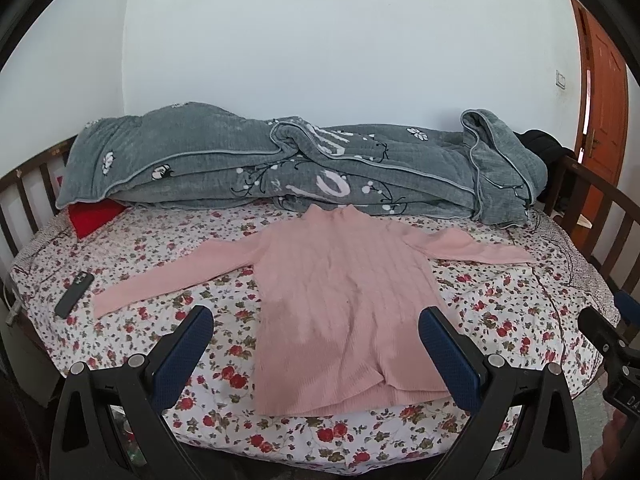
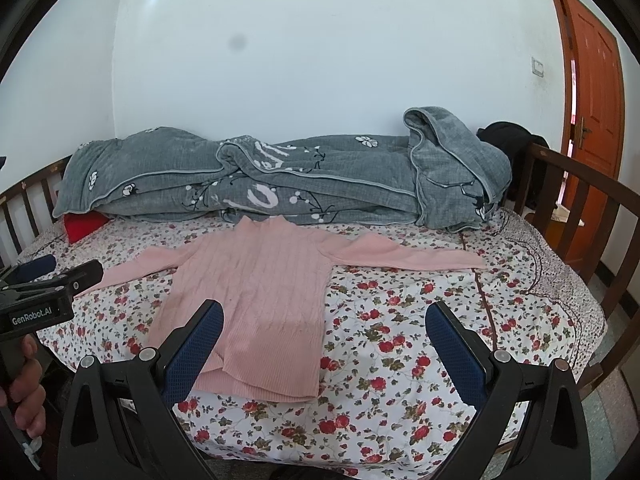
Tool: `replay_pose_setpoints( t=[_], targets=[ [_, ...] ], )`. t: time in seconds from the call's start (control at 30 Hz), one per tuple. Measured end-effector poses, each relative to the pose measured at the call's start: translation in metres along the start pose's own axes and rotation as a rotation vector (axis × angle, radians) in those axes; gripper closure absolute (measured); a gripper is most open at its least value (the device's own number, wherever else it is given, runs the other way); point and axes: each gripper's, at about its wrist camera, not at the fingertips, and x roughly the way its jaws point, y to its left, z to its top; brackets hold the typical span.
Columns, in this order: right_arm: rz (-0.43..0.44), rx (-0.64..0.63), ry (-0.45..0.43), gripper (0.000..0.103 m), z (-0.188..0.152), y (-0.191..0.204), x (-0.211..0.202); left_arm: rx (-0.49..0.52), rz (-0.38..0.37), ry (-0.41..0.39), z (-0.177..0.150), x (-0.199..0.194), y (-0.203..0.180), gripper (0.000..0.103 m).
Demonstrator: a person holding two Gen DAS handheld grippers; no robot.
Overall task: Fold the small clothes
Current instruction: 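Grasp the cuff of the sleeve nearest the left tool with the left tool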
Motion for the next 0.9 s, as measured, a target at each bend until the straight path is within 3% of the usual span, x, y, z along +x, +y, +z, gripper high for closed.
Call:
replay_pose_setpoints(
  t=[0.23,0.43,0.57,0.7,0.9],
  targets=[
    [-0.018,-0.015,0.021,0.003,-0.011,0.01,0.035,-0.017,0.015,0.02,-0.014,0.035,0.02,0.0],
    [0.0,-0.035,-0.016,0.003,-0.028,0.018,0.068,-0.076,0.049,0.097,-0.04,0.087,0.056,0.0],
    [0.024,-0.029,0.032,0.003,-0.033,0.023,0.093,-0.123,0.05,0.148,-0.061,0.119,0.092,0.001],
    [0.045,0.019,0.096,0.003,-0.039,0.022,0.12,-0.253,0.082,0.167,-0.073,0.142,0.143,0.001],
    [0.074,0.077,0.205,0.004,-0.047,0.027,0.16,-0.431,0.034,0.165,-0.077,0.169,0.224,0.004]
  ],
)
